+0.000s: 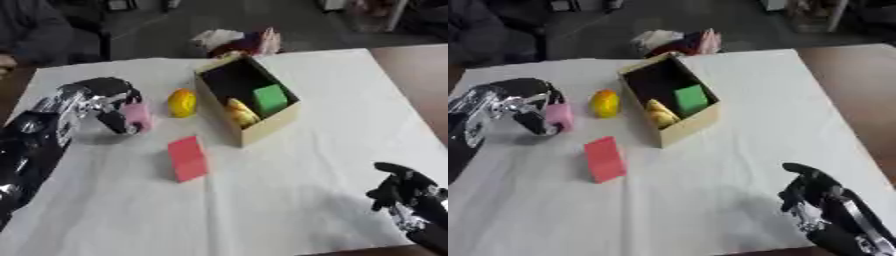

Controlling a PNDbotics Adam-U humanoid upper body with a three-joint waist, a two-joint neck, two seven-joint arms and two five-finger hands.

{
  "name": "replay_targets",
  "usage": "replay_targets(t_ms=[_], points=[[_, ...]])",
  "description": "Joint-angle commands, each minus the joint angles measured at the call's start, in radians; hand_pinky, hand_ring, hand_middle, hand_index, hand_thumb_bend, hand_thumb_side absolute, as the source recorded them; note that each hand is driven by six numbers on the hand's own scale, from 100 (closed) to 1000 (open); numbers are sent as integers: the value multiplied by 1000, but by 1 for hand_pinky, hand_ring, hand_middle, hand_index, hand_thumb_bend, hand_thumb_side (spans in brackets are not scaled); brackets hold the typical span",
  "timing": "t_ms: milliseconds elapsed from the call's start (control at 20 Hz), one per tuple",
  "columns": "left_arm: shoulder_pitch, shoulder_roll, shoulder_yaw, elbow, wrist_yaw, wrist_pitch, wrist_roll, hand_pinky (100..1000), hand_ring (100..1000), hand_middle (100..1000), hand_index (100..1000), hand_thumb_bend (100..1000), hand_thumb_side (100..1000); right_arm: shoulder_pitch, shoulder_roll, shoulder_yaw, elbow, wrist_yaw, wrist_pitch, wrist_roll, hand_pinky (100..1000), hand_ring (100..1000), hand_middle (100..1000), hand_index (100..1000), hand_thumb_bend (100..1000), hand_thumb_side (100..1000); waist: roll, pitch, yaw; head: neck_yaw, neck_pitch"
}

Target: Pick up objects on the table and place them in the box.

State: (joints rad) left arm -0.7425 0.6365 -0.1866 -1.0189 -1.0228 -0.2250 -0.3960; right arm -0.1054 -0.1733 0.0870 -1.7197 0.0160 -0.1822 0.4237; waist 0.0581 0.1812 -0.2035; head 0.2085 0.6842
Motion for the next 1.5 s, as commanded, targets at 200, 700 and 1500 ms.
replay_targets(t_ms=[200,700,1500], points=[[-61,75,-4,-162,94,-21,48,625,478,471,691,189,313,-5,-16,-2,-11,2,1,-3,700,467,485,855,100,351,2,-18,2,-4,4],[-172,-26,-60,-169,88,-27,125,650,505,493,719,178,287,-13,-6,14,-10,-5,1,12,700,467,485,855,100,355,-6,-18,-25,23,-2],[-204,-199,-74,20,-72,-4,234,700,600,620,846,286,322,-23,5,21,-14,-14,6,23,700,467,485,854,100,360,-10,-8,-45,33,-8]])
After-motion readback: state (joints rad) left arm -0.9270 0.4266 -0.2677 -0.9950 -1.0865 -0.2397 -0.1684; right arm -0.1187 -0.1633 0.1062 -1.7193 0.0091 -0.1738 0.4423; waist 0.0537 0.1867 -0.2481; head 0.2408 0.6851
